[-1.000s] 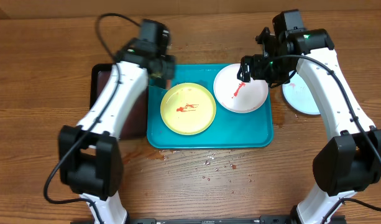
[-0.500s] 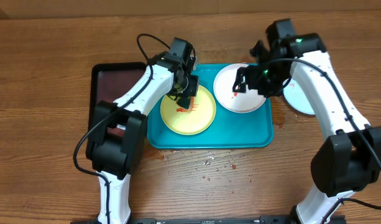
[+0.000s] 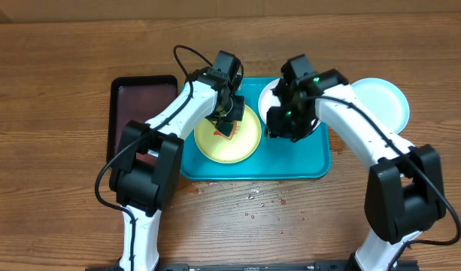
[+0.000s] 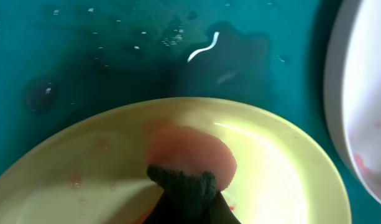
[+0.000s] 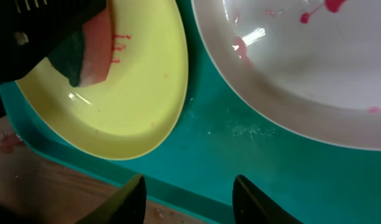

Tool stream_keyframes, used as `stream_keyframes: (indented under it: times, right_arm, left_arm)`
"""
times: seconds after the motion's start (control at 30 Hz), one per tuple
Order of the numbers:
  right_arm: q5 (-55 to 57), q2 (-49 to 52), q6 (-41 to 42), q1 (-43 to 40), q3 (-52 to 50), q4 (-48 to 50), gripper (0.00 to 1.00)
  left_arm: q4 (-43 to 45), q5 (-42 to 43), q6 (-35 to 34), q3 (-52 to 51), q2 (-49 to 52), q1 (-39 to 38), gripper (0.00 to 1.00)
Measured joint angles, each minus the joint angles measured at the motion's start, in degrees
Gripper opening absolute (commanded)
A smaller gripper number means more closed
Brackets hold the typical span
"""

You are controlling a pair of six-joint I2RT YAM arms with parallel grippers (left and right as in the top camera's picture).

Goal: Clean dirty plates on tray and stack at the side
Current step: 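Bring the sponge in the left gripper onto the yellow plate, then scrub the yellow plate with the sponge while the right gripper holds its rim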

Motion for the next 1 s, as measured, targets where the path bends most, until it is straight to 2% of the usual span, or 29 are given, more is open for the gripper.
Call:
stream_keyframes:
  times: [0.2, 0.5, 0.67, 1.0]
  right_arm:
    - [0.26, 0.00, 0.46, 2.84, -4.87, 8.17, 0.47]
    - [3.06, 0.00, 0.96, 2.80, -10.80, 17.42, 0.46]
    - [3.91, 0.00, 1.05, 2.82, -12.02, 22.16, 0.37]
    - [4.98, 2.56, 1.09, 3.04, -12.04, 24.15, 0.32]
  left_arm:
    - [-0.02, -0.96, -1.16, -0.11, 0.02, 0.00, 0.04]
    - [0.11, -1.18, -2.36, -0.28, 0.02, 0.00, 0.04]
    - [-0.11, -1.18, -3.56, -0.28, 0.04, 0.00, 0.04]
    - [-3.63, -1.16, -8.09, -0.28, 0.04, 0.00, 0.04]
